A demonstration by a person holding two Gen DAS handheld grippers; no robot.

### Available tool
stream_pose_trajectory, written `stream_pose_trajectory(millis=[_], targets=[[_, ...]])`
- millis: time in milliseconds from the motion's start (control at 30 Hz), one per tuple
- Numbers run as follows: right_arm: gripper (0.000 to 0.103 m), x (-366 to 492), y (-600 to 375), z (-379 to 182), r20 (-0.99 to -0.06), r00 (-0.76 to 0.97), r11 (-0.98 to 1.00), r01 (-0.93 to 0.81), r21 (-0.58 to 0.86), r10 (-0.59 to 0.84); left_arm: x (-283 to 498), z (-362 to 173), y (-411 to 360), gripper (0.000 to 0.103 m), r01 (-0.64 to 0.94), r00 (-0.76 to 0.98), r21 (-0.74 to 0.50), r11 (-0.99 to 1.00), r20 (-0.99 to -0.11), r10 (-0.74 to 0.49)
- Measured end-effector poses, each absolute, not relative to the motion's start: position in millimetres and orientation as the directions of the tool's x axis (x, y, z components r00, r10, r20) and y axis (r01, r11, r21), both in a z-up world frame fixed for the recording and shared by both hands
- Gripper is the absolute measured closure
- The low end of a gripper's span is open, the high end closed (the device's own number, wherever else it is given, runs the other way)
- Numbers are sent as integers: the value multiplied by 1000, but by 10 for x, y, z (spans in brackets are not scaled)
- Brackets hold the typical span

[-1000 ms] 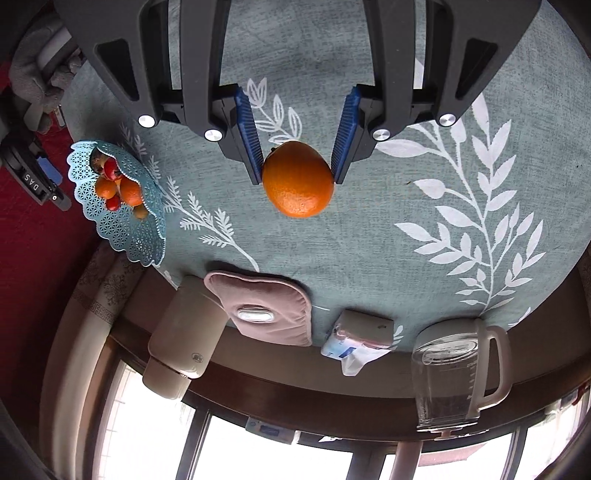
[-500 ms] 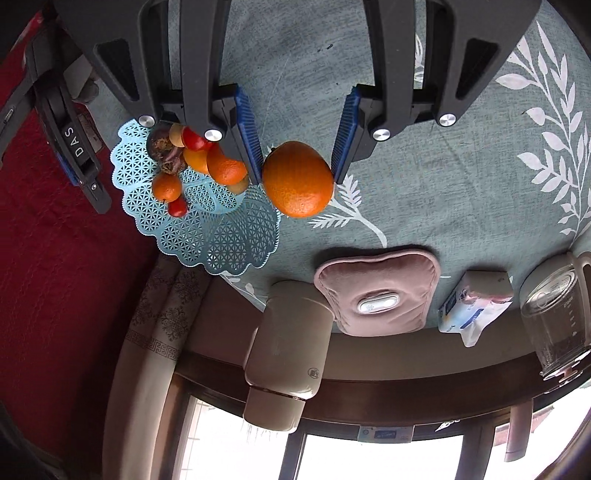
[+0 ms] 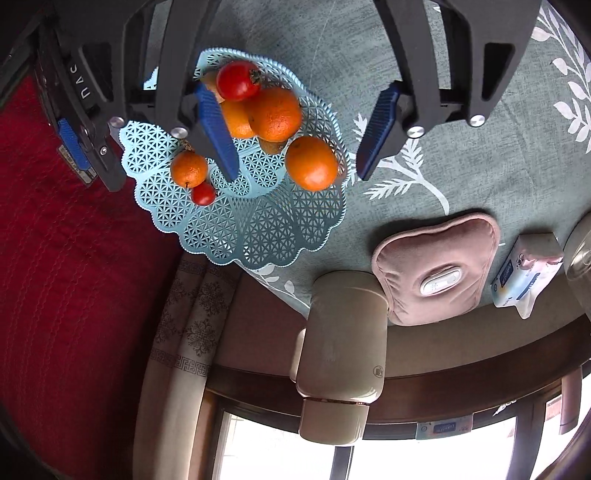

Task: Organize fruits

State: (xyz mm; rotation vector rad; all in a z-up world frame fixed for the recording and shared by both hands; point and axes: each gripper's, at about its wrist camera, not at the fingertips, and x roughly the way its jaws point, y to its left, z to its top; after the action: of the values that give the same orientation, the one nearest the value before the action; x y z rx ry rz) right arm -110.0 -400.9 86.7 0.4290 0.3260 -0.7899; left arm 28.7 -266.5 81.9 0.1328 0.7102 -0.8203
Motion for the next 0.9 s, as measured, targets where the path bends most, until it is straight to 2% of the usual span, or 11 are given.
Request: stream_pose_trajectory(millis=[100,367,467,633,900], targets=[[30,-1097,-4014,863,-439,662,625,740,249,-608,249,822,-2638,33,714,465,-158,682,-621,-631],[30,-1088,-4006,860,-438,664,628,737,249,-606,65,813,-2555,32,708,531,-69,703,-604,-594],[30,-1097,-4007,861,-437,665,628,736,252,-605,13,810,-2503,24,695,552,-53,717,-600,-579],[30,-1099,-4001,860,-436,666,631,735,249,-605,-35,817,-2428,19,670,592,-15,742,-593,-546],[25,-1103,-3979,860,-435,670,639,730,241,-602,-60,763,-2353,16,643,613,5,766,-602,-511]])
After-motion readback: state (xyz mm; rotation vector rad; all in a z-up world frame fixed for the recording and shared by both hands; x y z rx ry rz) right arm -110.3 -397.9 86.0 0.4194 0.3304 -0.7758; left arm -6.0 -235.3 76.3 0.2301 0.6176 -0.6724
